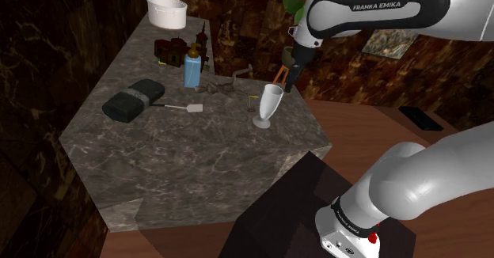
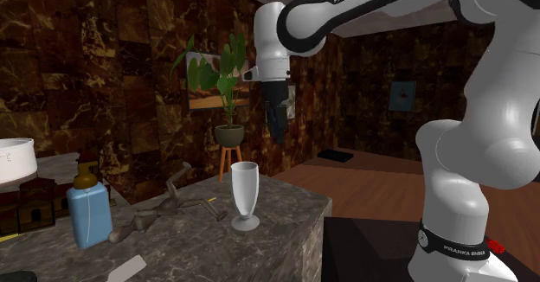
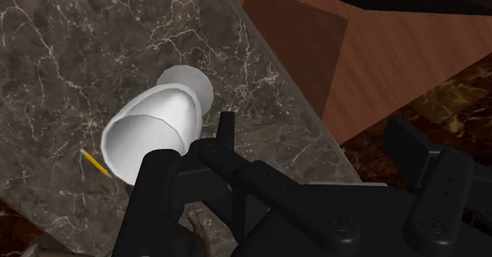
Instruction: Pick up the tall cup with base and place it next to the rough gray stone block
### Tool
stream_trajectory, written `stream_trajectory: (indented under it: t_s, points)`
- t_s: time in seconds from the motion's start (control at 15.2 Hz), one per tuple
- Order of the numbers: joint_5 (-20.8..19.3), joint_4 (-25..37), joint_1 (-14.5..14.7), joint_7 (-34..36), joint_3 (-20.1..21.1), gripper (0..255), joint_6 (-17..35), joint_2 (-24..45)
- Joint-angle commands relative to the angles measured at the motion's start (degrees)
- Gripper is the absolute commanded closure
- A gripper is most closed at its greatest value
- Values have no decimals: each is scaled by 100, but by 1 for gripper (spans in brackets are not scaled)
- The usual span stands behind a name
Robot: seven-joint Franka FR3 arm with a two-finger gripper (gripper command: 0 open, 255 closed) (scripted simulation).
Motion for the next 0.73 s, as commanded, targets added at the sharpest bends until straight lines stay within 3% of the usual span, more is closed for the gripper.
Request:
stream_trajectory:
  t_s: [0.0,0.66]
  points:
    - [0,79,-14,-190,-110,0,321,372]
    - [366,1061,-139,-1216,-488,0,1492,2468]
